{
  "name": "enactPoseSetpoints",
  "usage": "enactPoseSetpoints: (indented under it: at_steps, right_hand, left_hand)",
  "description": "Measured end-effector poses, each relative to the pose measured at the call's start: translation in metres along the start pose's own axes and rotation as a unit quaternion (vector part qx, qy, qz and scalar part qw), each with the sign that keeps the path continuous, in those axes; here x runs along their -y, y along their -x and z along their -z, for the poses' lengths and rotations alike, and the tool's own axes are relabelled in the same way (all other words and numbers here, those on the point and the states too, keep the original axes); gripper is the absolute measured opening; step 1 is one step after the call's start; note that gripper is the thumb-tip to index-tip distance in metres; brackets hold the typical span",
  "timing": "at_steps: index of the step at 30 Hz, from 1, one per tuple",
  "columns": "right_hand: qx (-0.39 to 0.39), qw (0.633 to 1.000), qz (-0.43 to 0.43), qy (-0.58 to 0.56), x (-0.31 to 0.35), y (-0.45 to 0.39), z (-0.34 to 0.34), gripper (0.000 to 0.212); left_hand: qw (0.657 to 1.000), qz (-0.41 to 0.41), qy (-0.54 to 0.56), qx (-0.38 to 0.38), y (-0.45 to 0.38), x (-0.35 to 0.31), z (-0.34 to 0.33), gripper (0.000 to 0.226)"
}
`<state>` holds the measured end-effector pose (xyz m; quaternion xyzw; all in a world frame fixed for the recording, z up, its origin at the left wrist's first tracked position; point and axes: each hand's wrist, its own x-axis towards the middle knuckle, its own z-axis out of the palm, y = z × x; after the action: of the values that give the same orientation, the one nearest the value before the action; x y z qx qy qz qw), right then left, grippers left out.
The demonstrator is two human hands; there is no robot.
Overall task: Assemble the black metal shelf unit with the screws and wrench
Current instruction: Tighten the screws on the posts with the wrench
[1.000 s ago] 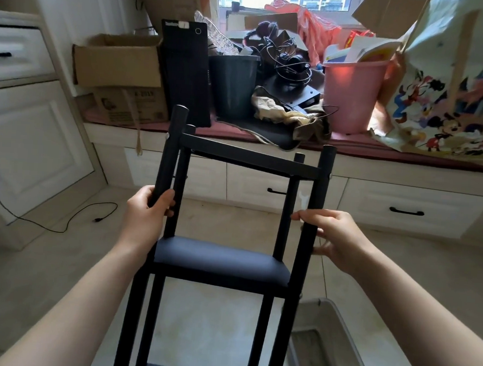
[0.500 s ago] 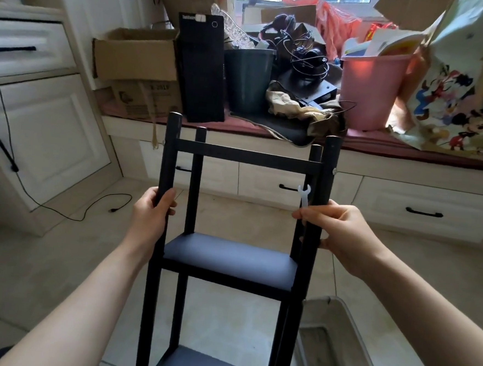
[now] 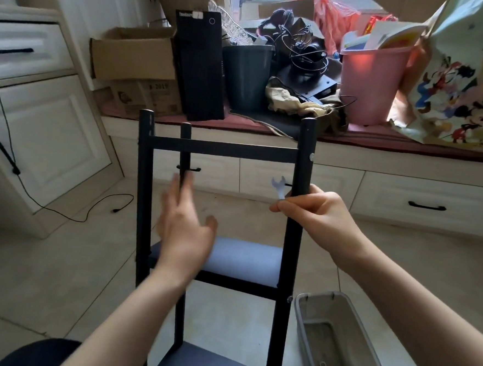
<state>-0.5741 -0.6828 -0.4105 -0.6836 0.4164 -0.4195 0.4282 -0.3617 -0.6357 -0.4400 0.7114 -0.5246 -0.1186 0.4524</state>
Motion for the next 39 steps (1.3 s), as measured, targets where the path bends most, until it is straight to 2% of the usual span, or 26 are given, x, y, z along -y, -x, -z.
enactPoseSetpoints:
  at_steps: [3,5,7,11,14,17,25,32,34,37,39]
  right_hand:
    - [-0.005,1.000,0.014,0.023,0.011,-0.002,-0.012,0.015]
    - [-0.007,0.999,0.019,0.030,0.017,-0.003,-0.019,0.014]
    - [-0.007,0.999,0.021,0.027,0.024,-0.004,-0.024,0.013]
    - [-0.013,1.000,0.018,0.019,0.031,-0.006,-0.030,0.012]
    - [-0.006,0.999,0.019,0.026,0.034,-0.007,-0.031,0.011]
    - [-0.009,0.999,0.020,0.033,0.037,-0.009,-0.031,0.012]
    - [-0.002,0.996,0.087,0.027,0.049,-0.010,-0.023,0.015]
    - [0.054,0.990,0.130,0.011,0.059,-0.003,-0.029,0.011]
    - [0.062,0.990,0.128,-0.010,0.062,-0.002,-0.029,0.012]
    - [0.082,0.988,0.128,-0.002,0.065,-0.004,-0.022,0.015]
    - [0.106,0.989,0.102,-0.002,0.064,-0.006,-0.018,0.020]
  left_hand:
    - [0.984,0.016,0.122,0.132,0.026,-0.018,-0.022,0.061]
    - [0.968,0.046,0.151,0.195,0.036,-0.023,-0.036,0.043]
    - [0.958,0.066,0.177,0.214,0.042,-0.028,-0.042,0.023]
    - [0.923,0.117,0.286,0.231,0.048,-0.034,-0.043,0.014]
    - [0.934,0.079,0.273,0.217,0.053,-0.034,-0.045,0.004]
    - [0.942,0.050,0.260,0.206,0.053,-0.035,-0.045,0.010]
    - [0.911,0.058,0.309,0.267,0.043,-0.043,-0.028,0.008]
    - [0.918,0.022,0.350,0.187,0.052,-0.039,-0.015,0.028]
    - [0.917,0.030,0.358,0.172,0.052,-0.036,-0.011,0.030]
    - [0.910,0.045,0.376,0.167,0.049,-0.034,-0.005,0.045]
    - [0.909,0.047,0.381,0.163,0.047,-0.033,-0.003,0.049]
